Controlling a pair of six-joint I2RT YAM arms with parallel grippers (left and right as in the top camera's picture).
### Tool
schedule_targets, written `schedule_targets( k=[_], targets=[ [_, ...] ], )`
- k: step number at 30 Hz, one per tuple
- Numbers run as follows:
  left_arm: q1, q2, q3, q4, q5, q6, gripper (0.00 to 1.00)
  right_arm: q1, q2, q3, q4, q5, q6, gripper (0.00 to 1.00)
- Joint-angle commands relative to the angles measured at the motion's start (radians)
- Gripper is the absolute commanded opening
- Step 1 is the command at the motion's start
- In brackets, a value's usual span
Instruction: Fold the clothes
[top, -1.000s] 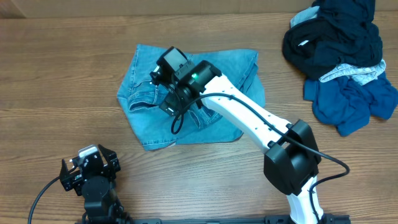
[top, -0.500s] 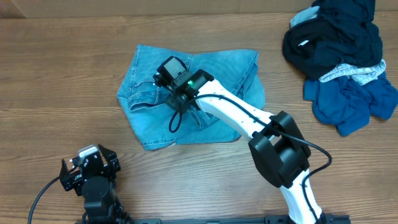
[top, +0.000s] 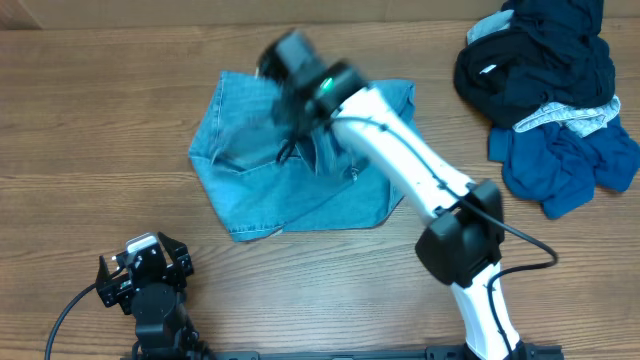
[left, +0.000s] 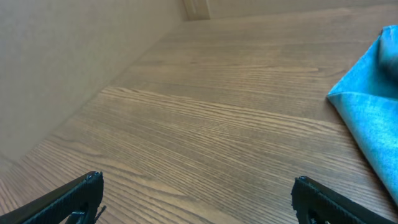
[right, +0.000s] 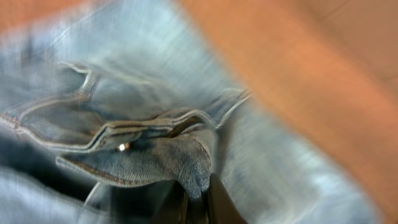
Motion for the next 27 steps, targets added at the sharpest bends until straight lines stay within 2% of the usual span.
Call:
schedule_targets(
  k=[1,6,12,15,27],
  targets=[
    [0.000,-0.001,-0.001,-0.005,0.007,-0.006,1.00,-0.105,-0.028,0.280,-0.022,-0.148,0.056,0.04],
    [0.000,-0.001,-0.001,-0.005,0.007,-0.006,1.00,-0.210,-0.028,0.539,-0.027,-0.320,0.132,0.04],
    [0.000,-0.001,-0.001,-0.005,0.007,-0.006,1.00,-0.207,-0.028,0.612,-0.008,-0.323,0.135,0.04],
    [0.000,-0.001,-0.001,-0.005,0.007,-0.006,1.00,-0.164,-0.028,0.603,0.024,-0.335,0.137,0.04],
    [0.000,-0.001,-0.001,-0.005,0.007,-0.006,1.00,0.143,-0.026,0.595,0.407,-0.342,0.158,0.04]
  ],
)
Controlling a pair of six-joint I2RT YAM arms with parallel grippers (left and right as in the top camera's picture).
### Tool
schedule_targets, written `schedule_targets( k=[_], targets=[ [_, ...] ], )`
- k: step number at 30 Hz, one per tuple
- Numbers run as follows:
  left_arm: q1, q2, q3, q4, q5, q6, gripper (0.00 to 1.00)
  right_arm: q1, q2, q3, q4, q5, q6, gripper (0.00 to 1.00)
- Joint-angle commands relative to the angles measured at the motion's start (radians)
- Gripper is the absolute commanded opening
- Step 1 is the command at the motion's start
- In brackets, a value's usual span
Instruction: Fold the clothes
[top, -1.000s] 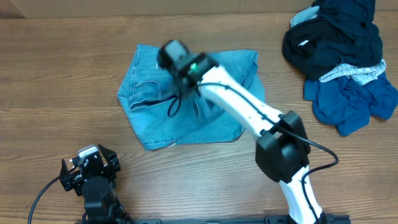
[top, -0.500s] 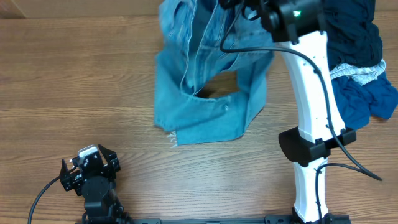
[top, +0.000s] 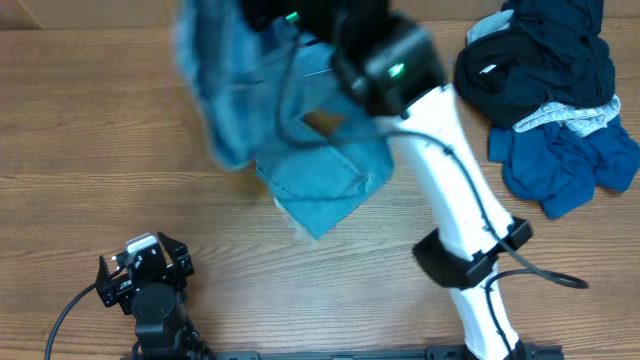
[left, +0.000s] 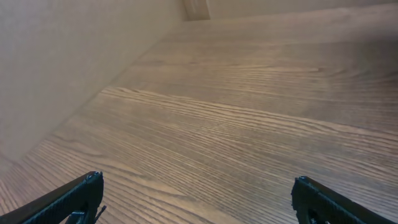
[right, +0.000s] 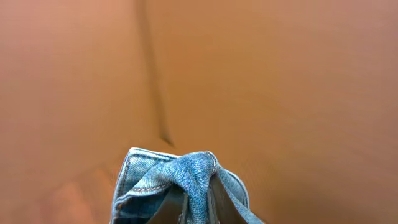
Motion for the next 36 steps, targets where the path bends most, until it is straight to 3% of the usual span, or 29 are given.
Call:
schedule_targets(
  k=[1,7,11,16,22,27,36],
  targets=[
    [0.000,-0.001,-0.001,-0.005,0.007,-0.007,1.00,0.095,-0.028,0.018,0.113,-0.020,0.009,0.04],
    [0.000,-0.001,-0.001,-0.005,0.007,-0.006,1.00,0.218,-0.028,0.019,0.343,-0.013,-0.018,0.04],
    [0.000,-0.001,-0.001,-0.005,0.007,-0.006,1.00,0.215,-0.037,0.021,0.391,0.002,-0.016,0.04],
    [0.000,-0.001,-0.001,-0.005,0.007,-0.006,1.00,0.062,-0.082,0.021,0.239,0.039,0.049,0.04],
    [0.000,-0.001,-0.001,-0.005,0.007,-0.007,1.00,-0.262,-0.121,0.021,-0.011,0.041,0.205,0.04],
    [0.000,-0.001,-0.001,-0.005,0.007,-0.006,1.00,-0.521,-0.120,0.021,-0.334,0.053,0.305,0.04],
    [0.000,-0.001,-0.001,-0.005,0.007,-0.006,1.00,-0.710,-0.116,0.020,-0.678,0.098,0.375,0.05]
  ],
)
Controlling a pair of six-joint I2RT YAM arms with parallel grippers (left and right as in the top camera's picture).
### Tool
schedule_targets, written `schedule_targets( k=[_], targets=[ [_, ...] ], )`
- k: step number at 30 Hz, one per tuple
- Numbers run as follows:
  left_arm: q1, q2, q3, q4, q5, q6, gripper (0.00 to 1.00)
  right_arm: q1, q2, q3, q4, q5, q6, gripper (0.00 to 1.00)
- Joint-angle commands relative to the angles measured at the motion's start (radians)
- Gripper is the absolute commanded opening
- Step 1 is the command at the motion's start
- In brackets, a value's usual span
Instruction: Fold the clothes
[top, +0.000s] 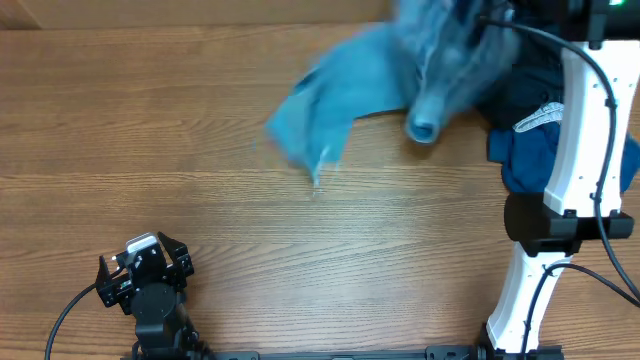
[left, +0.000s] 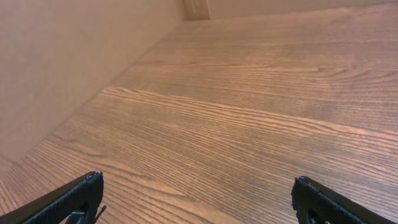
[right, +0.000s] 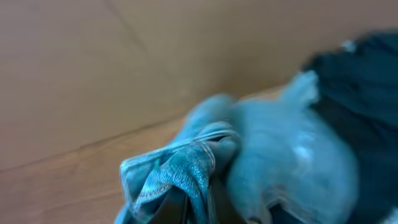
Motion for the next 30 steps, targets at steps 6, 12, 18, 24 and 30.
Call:
schedule_targets(
  k=[6,12,18,24,30],
  targets=[
    [0.000,-0.001,-0.001,-0.005,0.007,-0.006,1.00,0.005,-0.087,0.024,-0.014,0.043,0.006,0.04],
    [0.000,-0.001,-0.001,-0.005,0.007,-0.006,1.00,0.143,-0.086,0.023,0.131,-0.114,-0.001,0.04],
    [0.000,-0.001,-0.001,-0.005,0.007,-0.006,1.00,0.518,-0.012,0.022,0.462,-0.645,-0.146,0.04],
    [0.000,-0.001,-0.001,-0.005,0.007,-0.007,1.00,0.612,0.060,0.023,0.460,-0.688,-0.141,1.00],
    [0.000,-0.001,-0.001,-0.005,0.007,-0.006,1.00,0.444,0.023,0.024,0.248,-0.467,-0.161,1.00]
  ],
)
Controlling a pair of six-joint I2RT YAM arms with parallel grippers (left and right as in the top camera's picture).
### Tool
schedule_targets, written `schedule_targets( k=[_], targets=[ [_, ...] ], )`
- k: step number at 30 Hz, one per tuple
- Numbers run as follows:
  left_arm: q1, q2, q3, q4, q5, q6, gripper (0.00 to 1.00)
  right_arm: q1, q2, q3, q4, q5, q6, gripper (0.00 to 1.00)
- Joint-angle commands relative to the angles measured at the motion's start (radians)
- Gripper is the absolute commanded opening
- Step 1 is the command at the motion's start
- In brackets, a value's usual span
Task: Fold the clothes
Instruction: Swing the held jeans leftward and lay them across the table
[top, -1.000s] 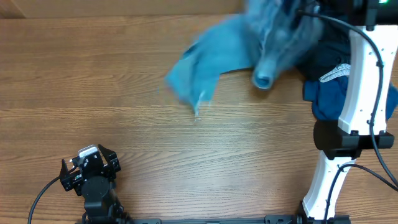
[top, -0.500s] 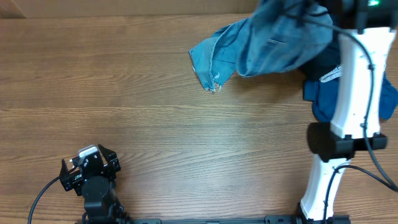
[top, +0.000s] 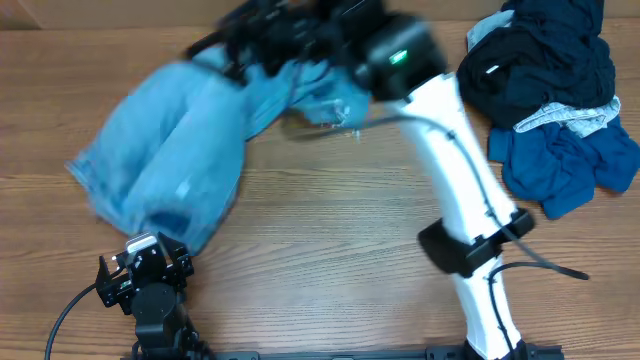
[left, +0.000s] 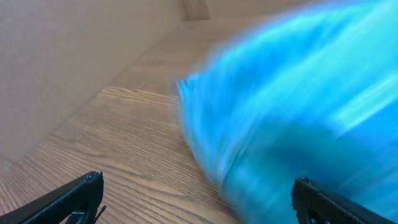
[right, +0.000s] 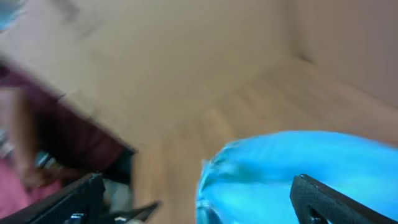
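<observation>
The blue denim garment (top: 170, 150) is a blurred sheet across the table's left half, from the back middle down toward the front left. My right gripper (top: 265, 30) is at the back, above the garment's far end. In the right wrist view this gripper (right: 199, 184) stands open with nothing between its fingers, and the denim (right: 298, 168) is below it. My left gripper (top: 140, 268) rests at the front left. It is open (left: 196, 186), and the blurred denim (left: 298, 112) fills the right of its view.
A pile of dark, navy and grey clothes (top: 550, 90) lies at the back right. The right arm's white links (top: 460, 170) cross the wooden table (top: 330, 270) from the front right to the back middle.
My right gripper was shut on the denim, held up at the back right by the pile. Now it is open at the back middle, and the denim lies blurred over the left half.
My right gripper was shut on the denim as it lay in the table's middle. Then it held the garment up at the back middle, then at the back right. Now the gripper is open and the denim spreads leftward. The left arm has not moved.
</observation>
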Motion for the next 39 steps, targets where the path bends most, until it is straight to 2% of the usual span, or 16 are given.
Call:
schedule_targets(
  k=[1,3,5,10,18,21,22,24,30,32,39],
  targets=[
    [0.000,-0.001,-0.001,-0.005,0.006,-0.006,1.00,-0.163,-0.042,0.022,-0.153,0.269,-0.030,1.00],
    [0.000,-0.001,-0.001,-0.005,0.006,-0.007,1.00,-0.204,-0.040,0.019,-0.266,0.485,-0.032,1.00],
    [0.000,-0.001,-0.001,-0.005,0.006,-0.006,1.00,-0.225,-0.025,0.011,-0.339,0.565,-0.054,1.00],
    [0.000,-0.001,-0.001,-0.005,0.006,-0.006,1.00,-0.227,0.057,-0.071,-0.398,0.565,-0.113,1.00],
    [0.000,-0.001,-0.001,-0.005,0.006,-0.006,1.00,-0.241,0.129,-0.305,-0.276,0.564,-0.240,0.98],
    [0.000,-0.001,-0.001,-0.005,0.006,-0.007,1.00,-0.242,0.131,-0.388,-0.212,0.565,-0.264,0.83],
    [0.000,-0.001,-0.001,-0.005,0.006,-0.006,1.00,-0.242,0.131,-0.413,-0.192,0.564,-0.263,0.71],
    [0.000,-0.001,-0.001,-0.005,0.006,-0.006,1.00,-0.242,0.131,-0.460,-0.156,0.552,-0.263,0.65],
    [0.000,-0.001,-0.001,-0.005,0.006,-0.007,1.00,-0.234,0.133,-0.510,-0.134,0.359,-0.307,0.66],
    [0.000,-0.001,-0.001,-0.005,0.006,-0.006,1.00,-0.221,0.133,-0.510,-0.132,0.306,-0.348,0.71],
    [0.000,-0.001,-0.001,-0.005,0.006,-0.006,1.00,-0.166,0.161,-0.510,-0.144,0.333,-0.397,0.76]
  ],
)
